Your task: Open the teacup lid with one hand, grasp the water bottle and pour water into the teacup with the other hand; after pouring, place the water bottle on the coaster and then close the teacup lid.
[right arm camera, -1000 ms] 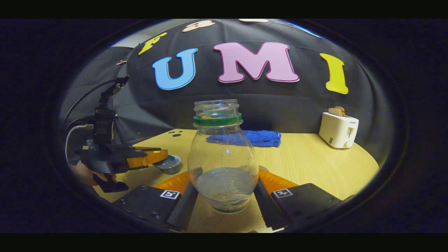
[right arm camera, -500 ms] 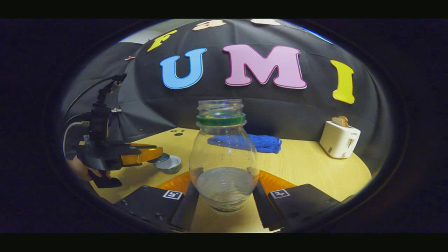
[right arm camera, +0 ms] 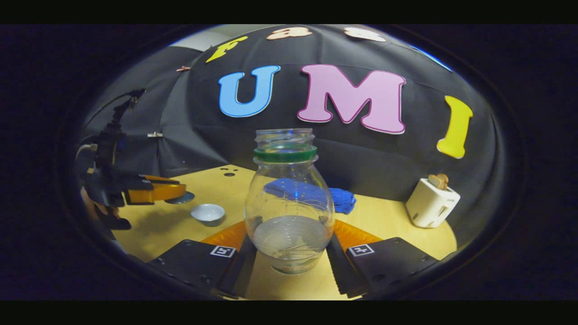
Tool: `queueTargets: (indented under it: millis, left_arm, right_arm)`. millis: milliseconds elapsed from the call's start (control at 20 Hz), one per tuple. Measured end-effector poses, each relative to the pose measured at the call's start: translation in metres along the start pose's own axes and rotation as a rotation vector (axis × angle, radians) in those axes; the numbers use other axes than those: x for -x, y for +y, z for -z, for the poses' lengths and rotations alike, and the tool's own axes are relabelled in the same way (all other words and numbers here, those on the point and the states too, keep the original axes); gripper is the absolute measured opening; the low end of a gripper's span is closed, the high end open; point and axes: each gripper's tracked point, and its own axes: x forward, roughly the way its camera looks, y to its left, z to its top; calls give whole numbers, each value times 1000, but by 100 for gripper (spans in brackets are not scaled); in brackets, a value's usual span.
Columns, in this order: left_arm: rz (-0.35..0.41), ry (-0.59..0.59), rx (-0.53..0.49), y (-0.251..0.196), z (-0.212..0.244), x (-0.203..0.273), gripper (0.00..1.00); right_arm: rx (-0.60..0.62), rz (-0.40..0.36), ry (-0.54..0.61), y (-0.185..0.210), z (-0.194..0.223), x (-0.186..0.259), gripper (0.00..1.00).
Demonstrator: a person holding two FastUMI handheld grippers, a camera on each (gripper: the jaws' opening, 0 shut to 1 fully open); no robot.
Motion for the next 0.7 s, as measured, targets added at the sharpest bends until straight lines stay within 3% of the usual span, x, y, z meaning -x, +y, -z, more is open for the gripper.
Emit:
queueTargets:
  millis: [250, 400, 450, 500, 550, 600, 700]
  left_arm:
    - [-11, 0, 13, 30, 1, 8, 20]
    - [-14, 0, 6, 48, 2, 15, 24]
    - [-14, -1, 5, 54, 1, 18, 24]
    - [-15, -3, 3, 59, 0, 22, 24]
    - [-13, -5, 3, 66, 0, 26, 24]
    - [-12, -7, 6, 71, -1, 30, 24]
    - [-9, -7, 16, 80, -1, 36, 23]
  right_arm:
    - [218, 30, 21, -7, -9, -27, 75]
    - [342, 37, 17, 0, -16, -37, 75]
    - [391, 43, 18, 2, -17, -42, 80]
    - [435, 44, 17, 5, -18, -46, 75]
    - [476, 47, 15, 7, -19, -49, 80]
    - [515, 50, 12, 8, -20, -53, 74]
    - [584, 49, 7, 15, -21, -62, 74]
